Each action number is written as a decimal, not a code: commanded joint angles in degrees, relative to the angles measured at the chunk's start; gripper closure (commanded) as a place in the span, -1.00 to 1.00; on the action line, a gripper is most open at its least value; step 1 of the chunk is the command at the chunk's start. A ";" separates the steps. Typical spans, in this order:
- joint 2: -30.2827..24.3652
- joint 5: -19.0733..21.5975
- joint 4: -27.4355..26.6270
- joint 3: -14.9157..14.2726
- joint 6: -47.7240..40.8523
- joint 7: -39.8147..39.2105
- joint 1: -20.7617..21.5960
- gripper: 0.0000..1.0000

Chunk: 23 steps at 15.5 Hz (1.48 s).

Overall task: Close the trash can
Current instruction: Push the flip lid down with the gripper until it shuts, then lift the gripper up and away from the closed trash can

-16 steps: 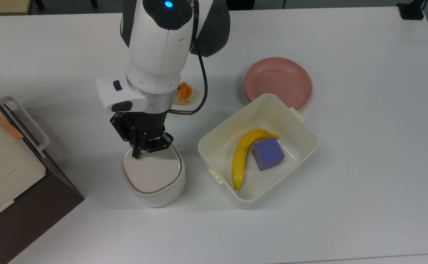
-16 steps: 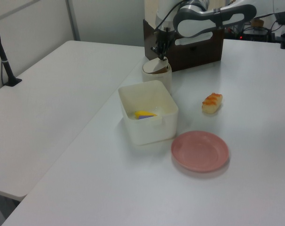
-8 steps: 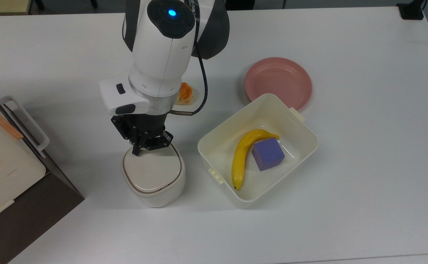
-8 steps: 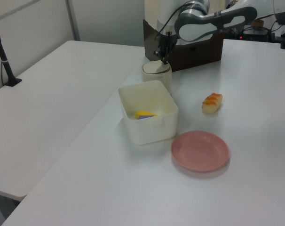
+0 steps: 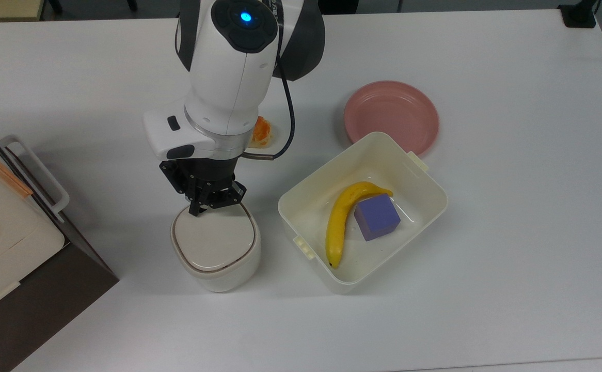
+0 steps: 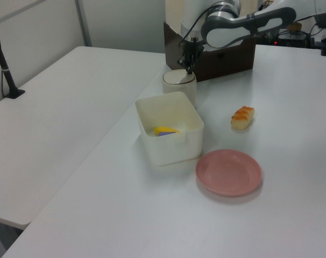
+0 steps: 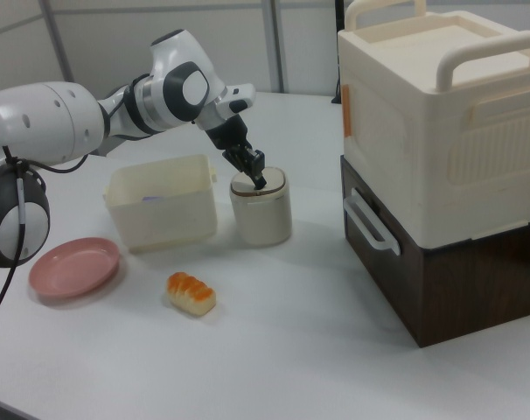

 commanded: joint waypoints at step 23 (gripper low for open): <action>-5.24 2.85 -1.33 -0.11 2.22 4.24 -2.38 1.00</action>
